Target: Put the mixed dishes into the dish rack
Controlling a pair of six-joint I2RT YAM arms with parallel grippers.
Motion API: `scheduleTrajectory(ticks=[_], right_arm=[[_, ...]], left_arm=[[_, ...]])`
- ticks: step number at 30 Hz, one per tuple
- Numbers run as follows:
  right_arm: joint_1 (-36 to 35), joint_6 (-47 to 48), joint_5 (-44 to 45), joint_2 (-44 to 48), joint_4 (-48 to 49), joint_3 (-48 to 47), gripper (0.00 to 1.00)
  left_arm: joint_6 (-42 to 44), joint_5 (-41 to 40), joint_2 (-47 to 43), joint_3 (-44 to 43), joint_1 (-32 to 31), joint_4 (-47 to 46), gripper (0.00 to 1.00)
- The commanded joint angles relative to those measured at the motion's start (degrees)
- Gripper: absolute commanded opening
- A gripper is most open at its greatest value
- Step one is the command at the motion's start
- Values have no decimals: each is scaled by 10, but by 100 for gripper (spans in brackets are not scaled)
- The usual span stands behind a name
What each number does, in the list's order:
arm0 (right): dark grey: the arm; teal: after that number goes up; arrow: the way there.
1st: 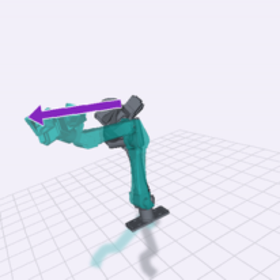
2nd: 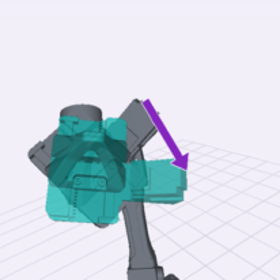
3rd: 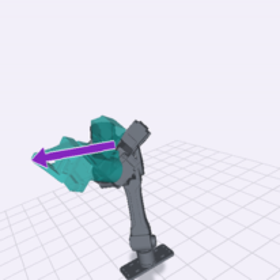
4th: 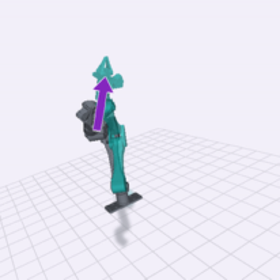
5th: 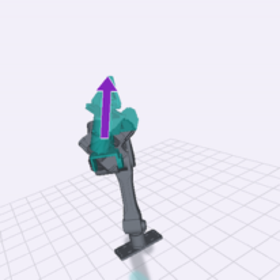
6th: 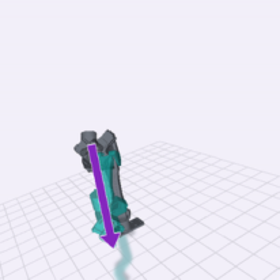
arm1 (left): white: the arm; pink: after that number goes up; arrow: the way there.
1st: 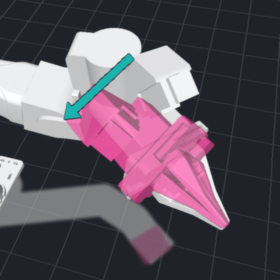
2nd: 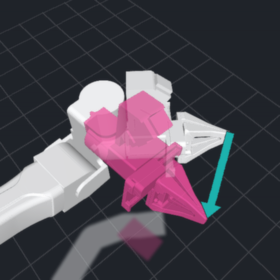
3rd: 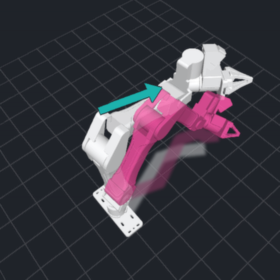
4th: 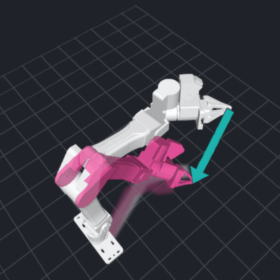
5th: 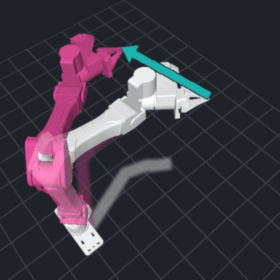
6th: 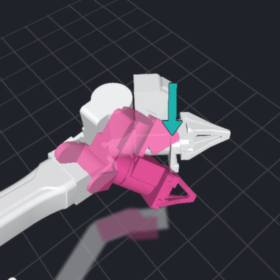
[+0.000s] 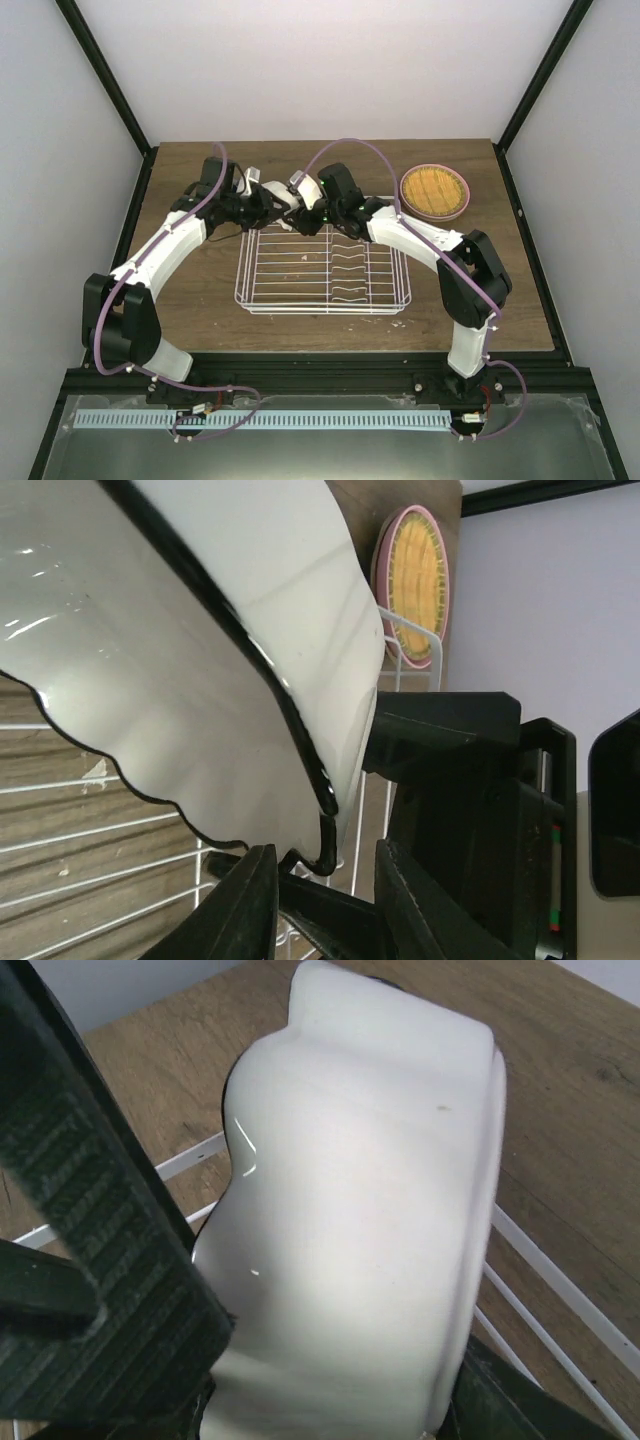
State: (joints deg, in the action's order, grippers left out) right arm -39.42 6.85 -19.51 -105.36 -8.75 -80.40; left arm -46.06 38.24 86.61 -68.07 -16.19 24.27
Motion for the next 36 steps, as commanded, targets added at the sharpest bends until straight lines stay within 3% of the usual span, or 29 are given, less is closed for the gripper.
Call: scheduleTrajectory(ticks=[1,11,25,36], right_arm=[[-1,16,15,24,34,-11,40],[-1,30,25,53,15,21,39],[-8,63,21,55,10,38,37],[-115,194,178,37,25,77,37]], left_arm=[[31,10,-13,-9,-3,65,28],[91,21,-49,-17,12,170,29],[106,11,-89,-44,57,200,29],[115,7,-89,-58,79,204,29]])
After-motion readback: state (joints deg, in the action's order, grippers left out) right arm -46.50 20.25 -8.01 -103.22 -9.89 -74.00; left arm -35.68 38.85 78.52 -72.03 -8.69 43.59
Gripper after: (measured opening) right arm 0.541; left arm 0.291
